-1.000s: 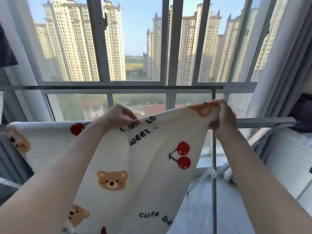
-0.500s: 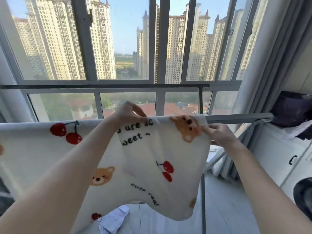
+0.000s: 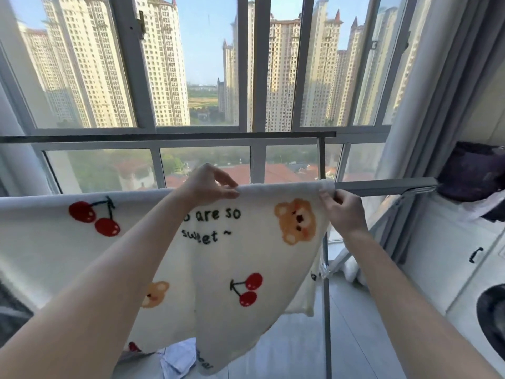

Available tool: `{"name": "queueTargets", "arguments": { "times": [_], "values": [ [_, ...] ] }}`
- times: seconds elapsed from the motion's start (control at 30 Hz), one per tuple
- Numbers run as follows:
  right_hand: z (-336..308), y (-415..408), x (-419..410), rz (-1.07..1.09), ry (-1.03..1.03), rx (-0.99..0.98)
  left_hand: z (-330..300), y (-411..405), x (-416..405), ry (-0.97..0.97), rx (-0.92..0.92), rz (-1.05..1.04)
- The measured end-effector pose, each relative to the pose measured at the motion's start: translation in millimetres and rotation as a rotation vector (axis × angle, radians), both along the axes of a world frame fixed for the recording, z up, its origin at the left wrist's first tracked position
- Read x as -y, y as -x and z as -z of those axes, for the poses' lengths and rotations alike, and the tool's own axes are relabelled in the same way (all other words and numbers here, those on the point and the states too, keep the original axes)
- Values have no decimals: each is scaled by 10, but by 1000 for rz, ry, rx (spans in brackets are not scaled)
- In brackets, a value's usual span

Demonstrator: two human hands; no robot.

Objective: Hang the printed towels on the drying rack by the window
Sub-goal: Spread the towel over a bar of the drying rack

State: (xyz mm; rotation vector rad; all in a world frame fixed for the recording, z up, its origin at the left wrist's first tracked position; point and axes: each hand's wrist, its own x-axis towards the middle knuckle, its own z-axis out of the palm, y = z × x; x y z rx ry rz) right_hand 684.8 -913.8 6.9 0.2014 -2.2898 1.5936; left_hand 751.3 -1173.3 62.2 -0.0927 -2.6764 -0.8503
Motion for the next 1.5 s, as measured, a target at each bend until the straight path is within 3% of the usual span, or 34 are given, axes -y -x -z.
{"name": "queueTargets", "arguments": {
  "times": [0.23,0.4,0.5,0.6,0.77,0.83,0.93,1.07,1.17,1.27,1.4,1.5],
  "values": [
    [-509,315,-112,237,-67,-178,-10,24,-61,-28,-81,-61],
    [-724,547,-202,336,-412,-106,2,24,-115,14,56,-32],
    [-687,597,-188,315,-575,3,29,27,-148,72,46,-28],
    [-630,538,-37,168,-666,-54,25,-11,-137,61,-21,-61],
    [-608,251,394,-497,-791,-106,15,-172,26,73,-123,-189],
    [-559,174,564,-605,-868,-185,16,-291,140,73,-200,-281],
    [-542,217,634,-520,-760,-298,15,-506,363,58,-290,-424],
    [-655,392,610,-308,-674,-227,54,-870,852,-42,-338,-656],
    [-747,371,873,-114,-554,-141,136,-1229,1369,-152,-328,-943],
    [-773,146,1356,-169,-491,-184,289,-1529,1821,-224,-222,-1160],
    [-720,-360,2207,-354,-443,-252,534,-1812,2311,-421,-11,-1208],
    [-653,-717,2819,-477,-447,-275,611,-1989,2529,-566,82,-987]
  ]
}}
